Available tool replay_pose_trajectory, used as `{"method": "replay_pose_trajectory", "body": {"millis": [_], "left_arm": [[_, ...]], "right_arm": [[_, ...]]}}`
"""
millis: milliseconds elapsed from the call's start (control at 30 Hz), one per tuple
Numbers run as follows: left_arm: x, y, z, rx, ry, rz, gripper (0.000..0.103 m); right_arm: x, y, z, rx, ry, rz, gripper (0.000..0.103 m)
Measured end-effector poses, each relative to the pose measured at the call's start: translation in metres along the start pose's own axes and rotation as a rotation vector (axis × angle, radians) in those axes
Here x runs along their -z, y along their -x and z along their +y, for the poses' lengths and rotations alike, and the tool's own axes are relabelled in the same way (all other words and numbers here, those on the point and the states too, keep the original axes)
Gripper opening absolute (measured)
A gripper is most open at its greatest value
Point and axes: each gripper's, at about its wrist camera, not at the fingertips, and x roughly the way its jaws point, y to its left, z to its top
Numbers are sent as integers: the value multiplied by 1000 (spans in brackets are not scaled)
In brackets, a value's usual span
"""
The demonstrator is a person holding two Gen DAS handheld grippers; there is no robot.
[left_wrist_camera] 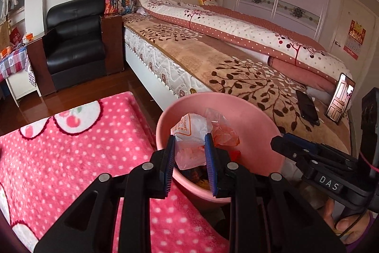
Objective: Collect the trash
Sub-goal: 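Carry the plastic bag over the pink bucket with the left gripper, then open the left gripper above the bucket to drop the plastic bag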
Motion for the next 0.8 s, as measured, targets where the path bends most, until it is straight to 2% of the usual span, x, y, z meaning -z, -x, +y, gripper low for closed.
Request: {"method": "replay_pose_trajectory", "body": {"millis": [267,400,533,800], "left_arm": [[-2,-27,-18,13,-20,19,24],[-4,-33,-21,8,-19,34,28],[-5,-33,-25,-12,-23,28,38],[-7,-24,-28,-5,-9,16,42]], "right_arm": [[3,0,-5,-3,-6,6,35],[4,1,-7,1,-11,7,35],[4,2,-7,0,-4,5,35],[7,19,0,4,25,-31,41]]}}
